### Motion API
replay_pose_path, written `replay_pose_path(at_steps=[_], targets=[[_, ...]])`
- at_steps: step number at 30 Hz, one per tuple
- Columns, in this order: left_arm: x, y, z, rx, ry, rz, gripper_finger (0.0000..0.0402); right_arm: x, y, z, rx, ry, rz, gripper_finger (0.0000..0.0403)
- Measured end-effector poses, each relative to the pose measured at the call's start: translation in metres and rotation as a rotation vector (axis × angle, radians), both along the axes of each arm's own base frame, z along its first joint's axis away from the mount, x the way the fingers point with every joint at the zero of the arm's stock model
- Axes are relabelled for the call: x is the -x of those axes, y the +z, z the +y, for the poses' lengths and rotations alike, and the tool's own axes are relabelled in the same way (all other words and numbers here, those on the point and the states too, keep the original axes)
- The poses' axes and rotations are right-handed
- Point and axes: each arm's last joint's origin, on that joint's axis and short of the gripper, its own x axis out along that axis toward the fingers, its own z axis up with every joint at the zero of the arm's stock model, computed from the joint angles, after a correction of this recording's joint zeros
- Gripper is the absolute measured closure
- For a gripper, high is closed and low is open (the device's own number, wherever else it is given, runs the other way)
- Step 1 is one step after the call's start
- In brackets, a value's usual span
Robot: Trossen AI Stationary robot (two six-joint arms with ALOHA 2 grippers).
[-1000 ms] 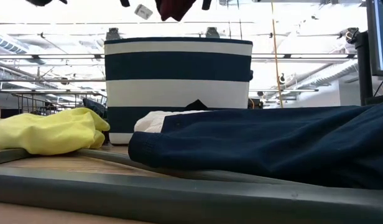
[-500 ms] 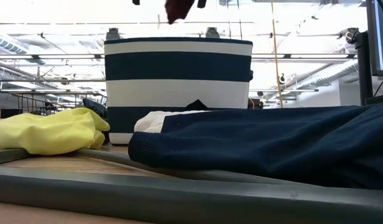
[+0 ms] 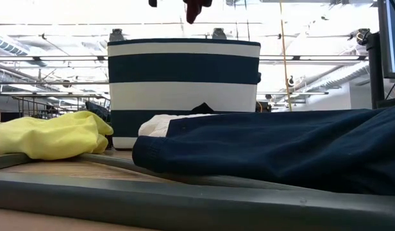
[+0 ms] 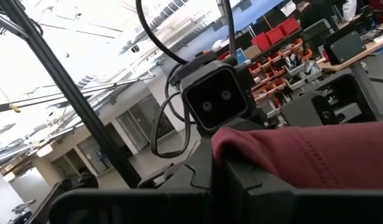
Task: Pick & Place Cloths
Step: Put the red shorts into the brown wire basket
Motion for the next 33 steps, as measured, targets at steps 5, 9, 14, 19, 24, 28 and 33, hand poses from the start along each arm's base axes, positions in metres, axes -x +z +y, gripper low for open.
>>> replay_pose_path(at_steps=[5,9,14,19,24,28,33], targets=[[0.0,-0.002,0.0,0.042,-0.013,0.011,0.0256,0.0,0.0,0.0,0.001,0.001,0.002,0.0403],[0.0,-0.003,-0.001,0.046,-0.037,0.024,0.0375,0.0,-0.001,0.002,0.014,0.035,0.005,0.0402],[0.005,-0.004,-0.003,0.075,-0.084,0.07,0.0378,0.0,-0.004,0.003,0.049,0.141,0.038,0.0382],[0.024,0.002,-0.004,0.101,-0.07,0.13,0.0386,0.004,-0.005,0.003,0.062,0.215,0.076,0.0362],[0.053,0.012,-0.004,0.113,0.04,0.157,0.0386,0.014,0.002,0.006,0.112,0.253,0.09,0.0344],[0.077,0.02,-0.004,0.109,0.161,0.159,0.0386,0.023,0.006,0.009,0.175,0.271,0.097,0.0336],[0.101,0.025,0.0,0.103,0.345,0.171,0.0386,0.04,0.017,0.012,0.256,0.262,0.087,0.0339]])
